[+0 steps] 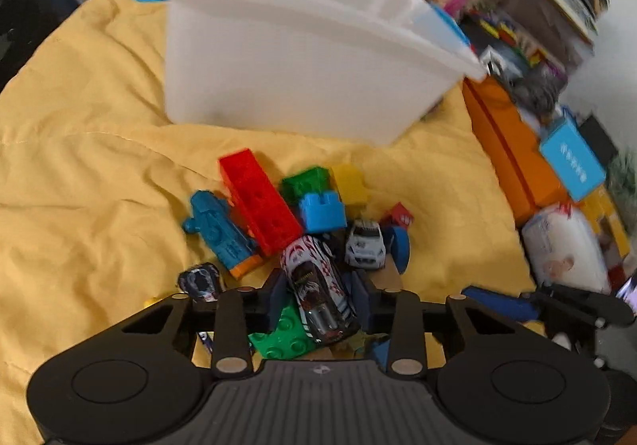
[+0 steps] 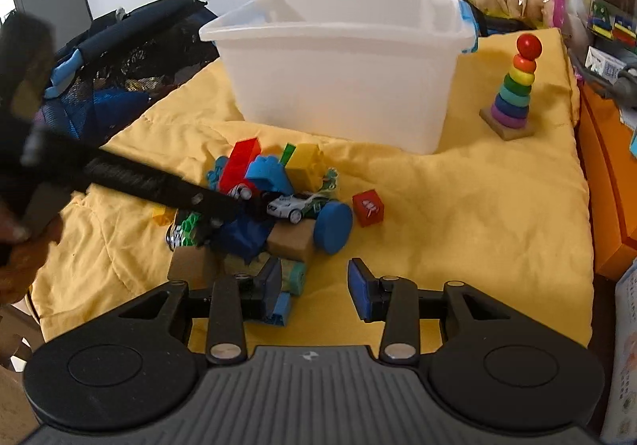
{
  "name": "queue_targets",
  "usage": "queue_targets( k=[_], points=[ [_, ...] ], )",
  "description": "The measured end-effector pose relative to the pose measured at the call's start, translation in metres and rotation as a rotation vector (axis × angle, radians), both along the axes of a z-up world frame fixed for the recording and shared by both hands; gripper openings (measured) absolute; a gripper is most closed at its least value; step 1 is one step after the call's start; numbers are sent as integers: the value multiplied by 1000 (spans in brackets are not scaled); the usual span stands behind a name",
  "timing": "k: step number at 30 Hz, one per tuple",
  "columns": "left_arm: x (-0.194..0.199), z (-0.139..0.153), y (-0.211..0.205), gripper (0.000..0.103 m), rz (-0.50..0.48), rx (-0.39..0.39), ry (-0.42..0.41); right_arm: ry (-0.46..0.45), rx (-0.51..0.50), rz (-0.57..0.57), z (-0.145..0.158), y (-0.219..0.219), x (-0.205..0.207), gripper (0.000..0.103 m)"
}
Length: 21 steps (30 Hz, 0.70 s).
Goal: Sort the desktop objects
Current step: 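Grasp white race car with left gripper while right grasps silver-green race car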
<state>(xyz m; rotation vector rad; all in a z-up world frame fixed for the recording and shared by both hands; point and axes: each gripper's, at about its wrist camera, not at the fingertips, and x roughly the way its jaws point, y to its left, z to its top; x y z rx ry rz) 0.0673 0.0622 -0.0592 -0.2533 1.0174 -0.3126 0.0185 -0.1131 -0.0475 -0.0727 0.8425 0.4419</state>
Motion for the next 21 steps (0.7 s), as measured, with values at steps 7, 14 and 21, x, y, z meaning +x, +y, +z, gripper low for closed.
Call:
queue_targets(
  k=[7,14,21],
  points=[
    [-10,-1,-9,37,-47,45,-36,-20,-10,-4,4,1,7,41],
    [-43,16,-15,34,-150,184,-118,-4,47,25,10,11,24,41],
    [-61,3,1,32,-125,152,-57,82,90,-26,8,33,60,41]
  ],
)
